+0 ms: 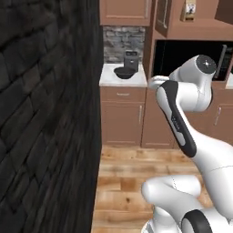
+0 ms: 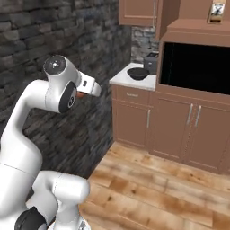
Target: Pick the egg and butter from the fridge and place them by the bowl for mixing.
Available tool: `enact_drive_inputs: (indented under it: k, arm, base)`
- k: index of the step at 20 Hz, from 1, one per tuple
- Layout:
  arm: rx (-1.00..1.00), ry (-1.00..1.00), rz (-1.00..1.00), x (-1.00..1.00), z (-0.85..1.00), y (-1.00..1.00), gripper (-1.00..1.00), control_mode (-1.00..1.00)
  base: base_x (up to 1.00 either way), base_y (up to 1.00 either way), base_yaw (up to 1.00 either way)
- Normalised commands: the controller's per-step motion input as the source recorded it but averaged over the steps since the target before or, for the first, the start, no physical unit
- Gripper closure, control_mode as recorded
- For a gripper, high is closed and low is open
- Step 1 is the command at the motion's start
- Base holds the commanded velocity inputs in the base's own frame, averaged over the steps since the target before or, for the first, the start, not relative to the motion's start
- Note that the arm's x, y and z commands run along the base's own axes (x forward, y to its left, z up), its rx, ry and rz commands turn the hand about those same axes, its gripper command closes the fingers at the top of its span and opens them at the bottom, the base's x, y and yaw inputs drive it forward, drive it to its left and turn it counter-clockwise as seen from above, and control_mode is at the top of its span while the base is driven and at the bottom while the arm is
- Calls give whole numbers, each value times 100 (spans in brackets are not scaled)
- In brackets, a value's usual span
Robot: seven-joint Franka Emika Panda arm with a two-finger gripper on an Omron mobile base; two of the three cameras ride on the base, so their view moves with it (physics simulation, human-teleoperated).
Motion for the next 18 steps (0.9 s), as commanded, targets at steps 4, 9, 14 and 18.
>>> enact_drive_inputs:
  k: [4,9,14,18]
  arm:
    - [0,0,0,0,0,0,100,100]
    - [0,0,0,0,0,0,100,100]
    - [0,0,0,0,0,0,100,100]
    - [0,0,0,0,0,0,100,100]
  base:
    - [90,-8,1]
    - [87,-18,1]
    - [88,-14,0]
    - [80,-3,0]
